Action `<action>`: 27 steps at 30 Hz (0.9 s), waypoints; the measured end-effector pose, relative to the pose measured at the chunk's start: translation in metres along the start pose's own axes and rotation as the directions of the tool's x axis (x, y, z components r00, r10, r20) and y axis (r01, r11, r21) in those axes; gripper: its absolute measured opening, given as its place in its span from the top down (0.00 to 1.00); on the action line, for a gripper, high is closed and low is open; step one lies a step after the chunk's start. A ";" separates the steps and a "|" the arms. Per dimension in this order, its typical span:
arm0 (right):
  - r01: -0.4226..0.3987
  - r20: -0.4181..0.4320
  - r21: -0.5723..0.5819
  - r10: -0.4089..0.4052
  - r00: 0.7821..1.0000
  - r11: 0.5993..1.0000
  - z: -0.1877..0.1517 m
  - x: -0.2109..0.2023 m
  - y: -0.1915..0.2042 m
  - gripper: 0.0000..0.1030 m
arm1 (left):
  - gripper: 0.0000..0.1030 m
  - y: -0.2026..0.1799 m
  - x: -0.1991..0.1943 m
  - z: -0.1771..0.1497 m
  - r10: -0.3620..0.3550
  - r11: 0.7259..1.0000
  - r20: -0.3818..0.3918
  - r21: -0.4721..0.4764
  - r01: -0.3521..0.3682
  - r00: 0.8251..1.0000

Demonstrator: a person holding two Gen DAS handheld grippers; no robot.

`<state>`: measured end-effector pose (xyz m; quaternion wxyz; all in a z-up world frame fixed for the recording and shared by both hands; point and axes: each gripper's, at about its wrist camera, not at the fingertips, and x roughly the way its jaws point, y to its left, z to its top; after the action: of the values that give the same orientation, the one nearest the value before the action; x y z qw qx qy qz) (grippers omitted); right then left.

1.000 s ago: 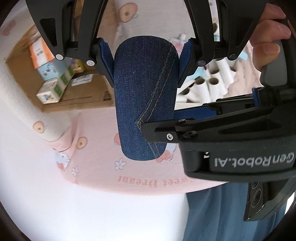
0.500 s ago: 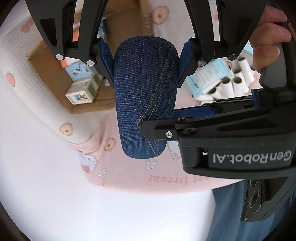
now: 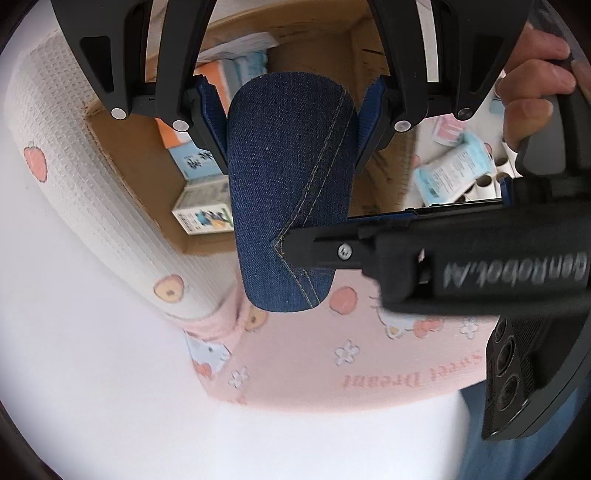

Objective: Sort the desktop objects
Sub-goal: 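Lift the denim pencil case with both grippers and carry it over the box, then lower the denim pencil case into the box beside the tissue pack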

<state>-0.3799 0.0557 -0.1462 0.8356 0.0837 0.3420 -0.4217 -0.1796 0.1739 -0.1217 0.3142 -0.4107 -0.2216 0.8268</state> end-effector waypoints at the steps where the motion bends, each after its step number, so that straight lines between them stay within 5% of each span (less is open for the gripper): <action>1: -0.004 -0.019 0.006 0.004 1.000 1.000 0.001 0.004 -0.009 0.42 | 0.55 -0.001 0.009 0.002 -0.008 1.000 -0.017 0.000 0.008 1.000; 16: 0.060 -0.233 -0.124 -0.088 0.968 0.990 0.002 0.050 -0.069 0.42 | 0.55 0.011 0.105 0.006 -0.145 0.974 -0.196 -0.201 0.106 0.970; 27: 0.069 -0.375 -0.165 -0.127 0.918 0.984 -0.010 0.074 -0.100 0.42 | 0.56 0.017 0.152 -0.009 -0.193 0.955 -0.290 -0.275 0.112 0.937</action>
<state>-0.4307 -0.0512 -0.1865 0.7339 0.0852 0.5333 -0.4120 -0.2489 0.2698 -0.2198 0.3538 -0.5552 -0.3044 0.6884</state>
